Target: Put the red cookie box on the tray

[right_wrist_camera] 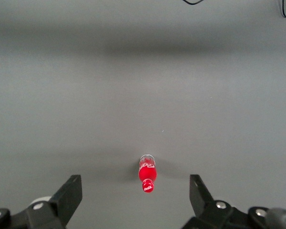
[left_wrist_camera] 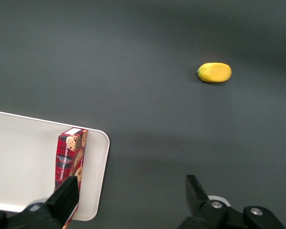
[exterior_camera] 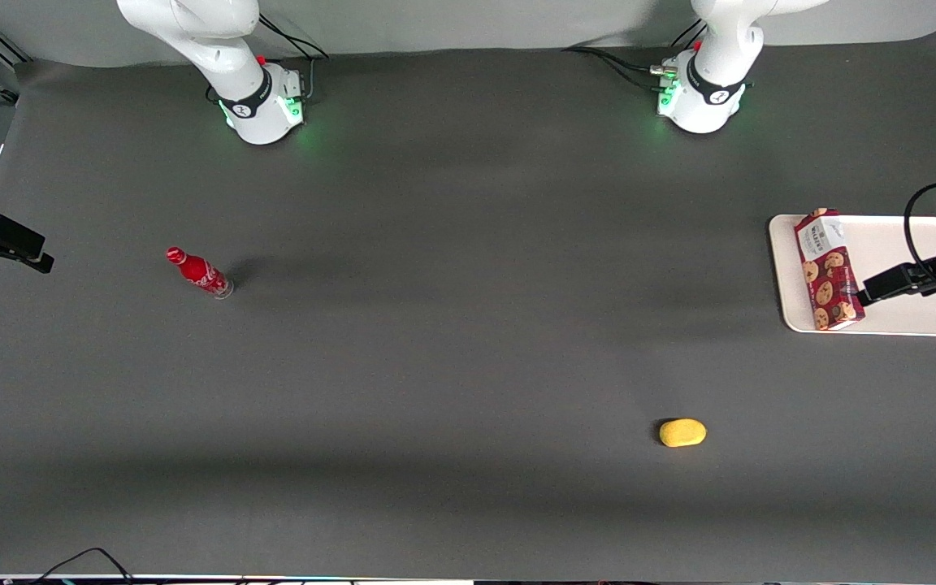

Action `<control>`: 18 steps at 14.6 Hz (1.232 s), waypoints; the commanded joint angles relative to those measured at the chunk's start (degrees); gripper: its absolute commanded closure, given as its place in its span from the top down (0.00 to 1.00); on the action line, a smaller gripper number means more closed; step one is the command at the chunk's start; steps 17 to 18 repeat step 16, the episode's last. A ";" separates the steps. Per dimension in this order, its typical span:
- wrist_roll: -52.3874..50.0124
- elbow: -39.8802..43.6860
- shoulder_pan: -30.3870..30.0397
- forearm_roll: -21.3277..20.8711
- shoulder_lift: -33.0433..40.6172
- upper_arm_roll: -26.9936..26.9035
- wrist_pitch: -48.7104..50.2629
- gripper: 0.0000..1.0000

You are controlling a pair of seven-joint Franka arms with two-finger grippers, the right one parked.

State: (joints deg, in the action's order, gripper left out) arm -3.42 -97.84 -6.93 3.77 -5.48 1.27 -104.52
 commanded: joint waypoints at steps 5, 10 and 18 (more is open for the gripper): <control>-5.64 4.95 1.48 -6.67 4.25 5.76 8.19 1.00; 1.21 5.03 1.40 -6.67 5.04 6.73 8.28 1.00; 1.84 5.12 0.96 -5.97 5.13 6.29 8.10 1.00</control>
